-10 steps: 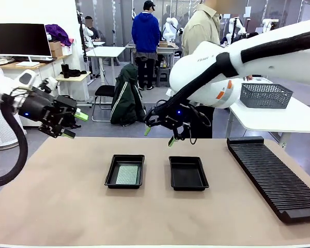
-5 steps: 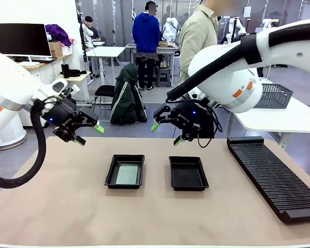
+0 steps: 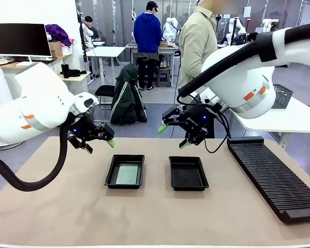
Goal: Inspect and transfer BCBs to ESD trays.
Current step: Pick up the ESD tray and place it on the left side of the table.
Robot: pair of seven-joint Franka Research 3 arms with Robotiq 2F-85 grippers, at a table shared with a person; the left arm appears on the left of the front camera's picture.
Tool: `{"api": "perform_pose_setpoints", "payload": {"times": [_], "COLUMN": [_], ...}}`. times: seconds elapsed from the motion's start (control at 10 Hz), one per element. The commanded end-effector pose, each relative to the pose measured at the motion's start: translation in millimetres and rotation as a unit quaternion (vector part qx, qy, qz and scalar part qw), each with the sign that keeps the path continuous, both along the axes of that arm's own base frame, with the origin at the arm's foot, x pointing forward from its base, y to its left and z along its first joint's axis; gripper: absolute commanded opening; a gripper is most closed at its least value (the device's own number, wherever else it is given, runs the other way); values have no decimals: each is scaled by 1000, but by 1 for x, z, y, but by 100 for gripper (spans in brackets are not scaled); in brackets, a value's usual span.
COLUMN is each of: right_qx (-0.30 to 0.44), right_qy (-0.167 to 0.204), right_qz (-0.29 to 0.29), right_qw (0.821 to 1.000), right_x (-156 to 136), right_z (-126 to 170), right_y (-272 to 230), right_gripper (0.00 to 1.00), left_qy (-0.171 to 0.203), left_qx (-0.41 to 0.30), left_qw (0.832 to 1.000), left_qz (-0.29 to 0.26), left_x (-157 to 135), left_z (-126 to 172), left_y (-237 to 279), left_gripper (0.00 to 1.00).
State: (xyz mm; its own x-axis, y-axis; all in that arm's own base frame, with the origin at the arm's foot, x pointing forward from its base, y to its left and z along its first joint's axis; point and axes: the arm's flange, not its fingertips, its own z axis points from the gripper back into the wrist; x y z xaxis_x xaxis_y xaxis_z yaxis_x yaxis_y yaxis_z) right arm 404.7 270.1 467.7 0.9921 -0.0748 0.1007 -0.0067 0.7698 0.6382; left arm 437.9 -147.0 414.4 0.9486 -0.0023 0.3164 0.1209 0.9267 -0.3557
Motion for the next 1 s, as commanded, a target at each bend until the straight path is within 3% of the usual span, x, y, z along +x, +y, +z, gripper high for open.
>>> {"api": "perform_pose_setpoints", "payload": {"times": [0.0, 0.1, 0.5, 0.9], "right_qx": [10, 0, 0, 0], "right_qy": [-16, 0, 0, 0], "right_qz": [2, 0, 0, 0], "right_qw": [1000, 1000, 1000, 1000], "right_x": [-4, 0, 0, 0], "right_z": [-11, 0, 0, 0], "right_y": [-11, 0, 0, 0], "right_gripper": [100, 100, 100, 100], "left_qy": [-2, -6, -10, 19], "left_qx": [40, 53, 107, 152], "left_qw": [999, 998, 992, 986], "left_qz": [29, 41, 62, 59], "left_x": [10, 15, 30, 41], "left_z": [-5, -11, -39, -64], "left_y": [-20, -28, -57, -72], "left_gripper": [100, 100, 100, 100]}}
